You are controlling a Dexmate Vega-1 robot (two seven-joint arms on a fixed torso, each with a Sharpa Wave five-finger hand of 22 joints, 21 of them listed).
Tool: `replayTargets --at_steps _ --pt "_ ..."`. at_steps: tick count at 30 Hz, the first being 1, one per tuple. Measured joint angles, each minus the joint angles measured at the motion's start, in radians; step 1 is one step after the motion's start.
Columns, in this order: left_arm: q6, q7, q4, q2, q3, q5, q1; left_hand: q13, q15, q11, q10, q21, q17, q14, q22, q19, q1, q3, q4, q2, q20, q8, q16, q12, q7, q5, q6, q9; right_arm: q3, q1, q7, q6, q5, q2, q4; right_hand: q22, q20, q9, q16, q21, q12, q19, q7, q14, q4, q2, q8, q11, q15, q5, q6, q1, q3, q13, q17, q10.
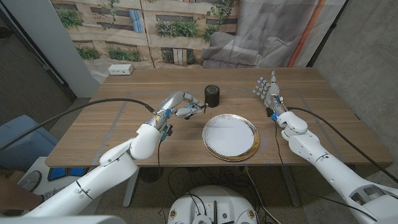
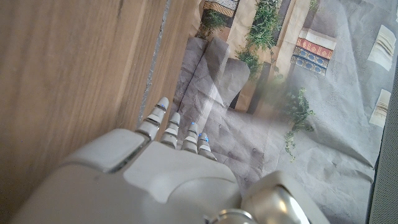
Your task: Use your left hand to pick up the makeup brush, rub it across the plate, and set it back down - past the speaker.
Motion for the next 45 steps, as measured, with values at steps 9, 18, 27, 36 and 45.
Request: replayTargets --at_steps 9,18,27,36,45 --pt "0.005 -0.019 0.015 -0.038 0.023 -0.090 -0.018 -0.001 0.007 0.000 0.000 0.013 -0.006 -0.047 0.005 0.039 0.000 -0.015 0.001 0.000 0.000 0.000 -0.017 -0.001 0.003 -0.001 0.003 0.005 0.000 0.000 0.000 0.000 0.000 0.000 0.000 0.000 0.000 0.000 0.000 0.000 0.000 0.000 0.000 0.000 0.000 0.000 0.000 0.000 0.000 0.000 0.000 0.000 0.000 0.000 0.000 0.000" --pt "0.010 -0.031 0.035 -0.073 0.049 -0.180 -0.038 -0.001 0.008 0.000 0.000 0.029 -0.005 -0.065 0.010 0.080 0.004 -0.022 0.005 0.004 0.002 -0.004 -0.017 -0.008 0.003 0.002 0.003 0.005 0.000 0.000 0.000 0.000 0.000 0.000 0.000 0.000 0.000 0.000 0.000 0.000 0.000 0.000 0.000 0.000 0.000 0.000 0.000 0.000 0.000 0.000 0.000 0.000 0.000 0.000 0.000 0.000" --pt "0.002 -0.043 0.055 -0.100 0.087 -0.240 -0.062 0.000 0.009 0.000 0.000 0.028 -0.005 -0.070 0.010 0.080 0.007 -0.025 0.003 0.007 0.002 -0.004 -0.017 -0.011 0.002 0.002 0.002 0.004 0.000 0.000 0.000 0.000 0.000 0.000 0.000 0.000 0.000 0.000 0.000 0.000 0.000 0.000 0.000 0.000 0.000 0.000 0.000 0.000 0.000 0.000 0.000 0.000 0.000 0.000 0.000 0.000" --pt "-0.032 -0.049 0.089 -0.126 0.124 -0.276 -0.086 0.000 0.009 0.000 0.000 0.028 -0.003 -0.070 0.014 0.080 0.007 -0.030 0.005 0.006 0.002 -0.006 -0.017 -0.012 0.002 0.001 0.002 0.004 0.000 0.000 0.000 0.000 0.000 0.000 0.000 0.000 0.000 0.000 0.000 0.000 0.000 0.000 0.000 0.000 0.000 0.000 0.000 0.000 0.000 0.000 0.000 0.000 0.000 0.000 0.000 0.000" --pt "-0.064 -0.045 0.124 -0.147 0.154 -0.297 -0.096 0.000 0.009 0.000 0.000 0.028 -0.003 -0.070 0.014 0.076 0.008 -0.031 0.003 0.005 -0.002 -0.008 -0.017 -0.012 0.002 0.001 0.002 0.004 0.000 0.000 0.000 0.000 0.000 0.000 0.000 0.000 0.000 0.000 0.000 0.000 0.000 0.000 0.000 0.000 0.000 0.000 0.000 0.000 0.000 0.000 0.000 0.000 0.000 0.000 0.000 0.000"
